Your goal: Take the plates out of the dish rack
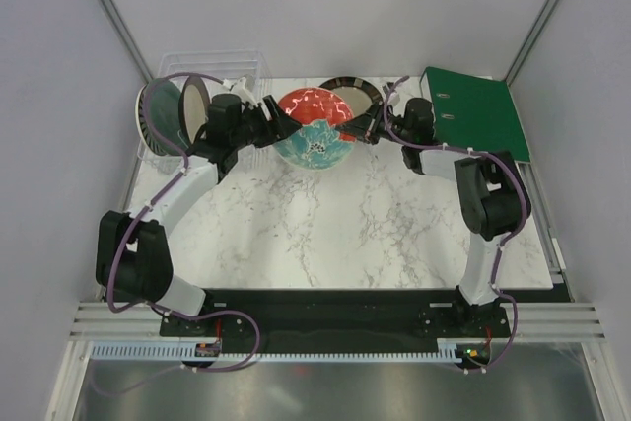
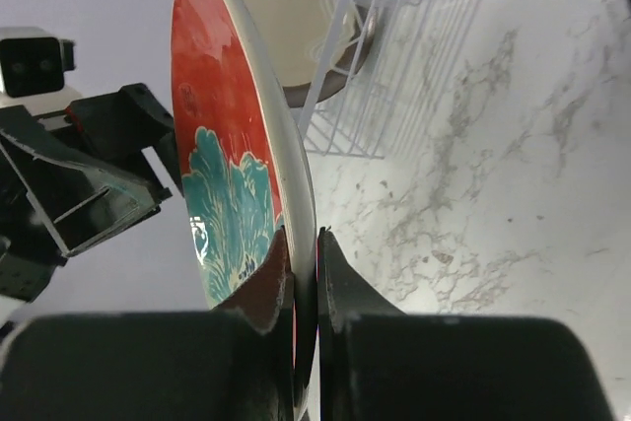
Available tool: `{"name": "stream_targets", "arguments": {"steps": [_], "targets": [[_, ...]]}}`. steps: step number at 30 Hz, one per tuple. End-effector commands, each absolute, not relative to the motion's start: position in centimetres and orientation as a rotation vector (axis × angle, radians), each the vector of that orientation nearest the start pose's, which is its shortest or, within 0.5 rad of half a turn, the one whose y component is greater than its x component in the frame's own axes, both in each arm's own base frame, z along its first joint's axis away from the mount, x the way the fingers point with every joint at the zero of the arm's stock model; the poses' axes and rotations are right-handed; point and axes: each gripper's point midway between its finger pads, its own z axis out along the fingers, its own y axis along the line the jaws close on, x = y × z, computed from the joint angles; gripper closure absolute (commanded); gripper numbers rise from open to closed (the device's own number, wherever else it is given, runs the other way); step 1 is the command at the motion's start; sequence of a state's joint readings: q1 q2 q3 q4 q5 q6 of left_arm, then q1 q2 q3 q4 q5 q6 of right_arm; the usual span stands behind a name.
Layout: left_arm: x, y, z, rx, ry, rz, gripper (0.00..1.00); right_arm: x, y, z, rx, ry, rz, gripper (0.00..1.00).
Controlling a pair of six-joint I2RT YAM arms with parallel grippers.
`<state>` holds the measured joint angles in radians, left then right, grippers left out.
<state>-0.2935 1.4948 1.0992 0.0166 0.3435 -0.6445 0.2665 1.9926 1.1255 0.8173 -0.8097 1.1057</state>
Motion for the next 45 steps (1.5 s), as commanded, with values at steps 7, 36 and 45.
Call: {"name": "stream_targets", "arguments": {"steps": [7,36,45], "targets": [[44.1,-13.3,30.3,-0.067,1.813,-0.366,0.21,52.4,20.3,25.6,0.11,1.787,1.236,1.0],[47.6,2.5,25.1,-0.289,1.822,0.452,0.09,67.0,18.5,15.8,0.273,1.848,1.171,1.0],[48.6,4.3,20.7,-0.364,1.944,0.439,0.03,67.3,18.5,12.3,0.304,1.91,1.151,1.0]]}}
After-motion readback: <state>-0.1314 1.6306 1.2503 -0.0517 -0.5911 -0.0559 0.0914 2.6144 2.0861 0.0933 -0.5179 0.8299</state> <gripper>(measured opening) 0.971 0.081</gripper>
